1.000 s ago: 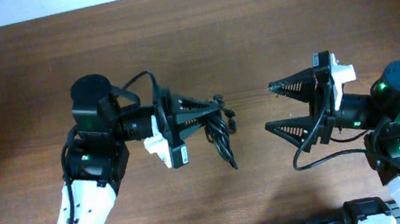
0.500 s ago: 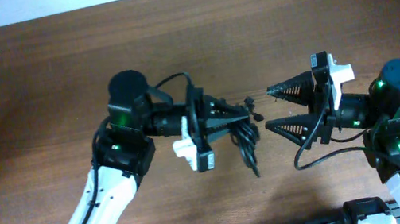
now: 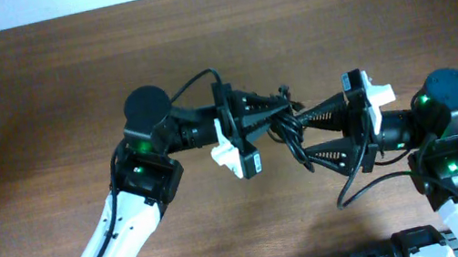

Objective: Untangle cables
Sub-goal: 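Bring the right gripper toward the lifted coil held by the left gripper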

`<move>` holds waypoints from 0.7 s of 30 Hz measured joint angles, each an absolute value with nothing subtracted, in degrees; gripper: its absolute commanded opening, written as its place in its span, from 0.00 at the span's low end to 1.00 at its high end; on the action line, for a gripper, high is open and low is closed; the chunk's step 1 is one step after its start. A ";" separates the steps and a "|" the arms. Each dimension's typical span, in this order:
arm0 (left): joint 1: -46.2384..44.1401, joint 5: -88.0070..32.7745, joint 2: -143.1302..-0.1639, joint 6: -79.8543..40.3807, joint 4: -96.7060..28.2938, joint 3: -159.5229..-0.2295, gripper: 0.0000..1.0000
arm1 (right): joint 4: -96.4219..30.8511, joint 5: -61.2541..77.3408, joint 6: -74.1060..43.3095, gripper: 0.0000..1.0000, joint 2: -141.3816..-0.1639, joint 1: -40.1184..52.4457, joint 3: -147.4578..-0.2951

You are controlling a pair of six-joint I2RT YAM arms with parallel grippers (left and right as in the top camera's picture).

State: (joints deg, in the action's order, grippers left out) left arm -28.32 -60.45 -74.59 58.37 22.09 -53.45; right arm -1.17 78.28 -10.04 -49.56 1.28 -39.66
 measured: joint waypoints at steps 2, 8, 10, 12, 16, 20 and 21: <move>-28.27 -59.81 -74.65 55.90 22.31 -53.45 0.00 | -0.97 78.43 -9.87 0.53 -50.24 1.34 -39.86; -28.08 -59.55 -74.91 53.30 22.31 -53.45 0.00 | -0.49 79.61 -9.61 0.48 -51.77 1.39 -40.07; -27.92 -60.45 -74.91 52.84 22.41 -53.45 0.00 | 0.75 80.23 -9.32 0.48 -51.75 1.50 -40.07; -27.66 -62.26 -74.91 52.60 22.46 -53.45 0.00 | 0.93 80.84 -9.21 0.47 -51.75 1.65 -40.10; -26.85 -67.09 -75.07 52.42 22.57 -53.45 0.00 | 0.86 80.82 -10.90 0.47 -51.53 2.15 -40.10; -26.46 -72.44 -75.96 52.34 22.46 -53.45 0.00 | 0.91 80.73 -12.45 0.47 -51.13 2.31 -40.10; -26.37 -73.76 -76.09 52.21 22.11 -53.45 0.00 | 0.93 80.73 -12.80 0.47 -51.05 2.31 -40.10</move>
State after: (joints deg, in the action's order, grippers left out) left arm -26.37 -73.76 -76.09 52.21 22.11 -53.45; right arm 0.93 80.73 -12.80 -51.05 2.31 -40.10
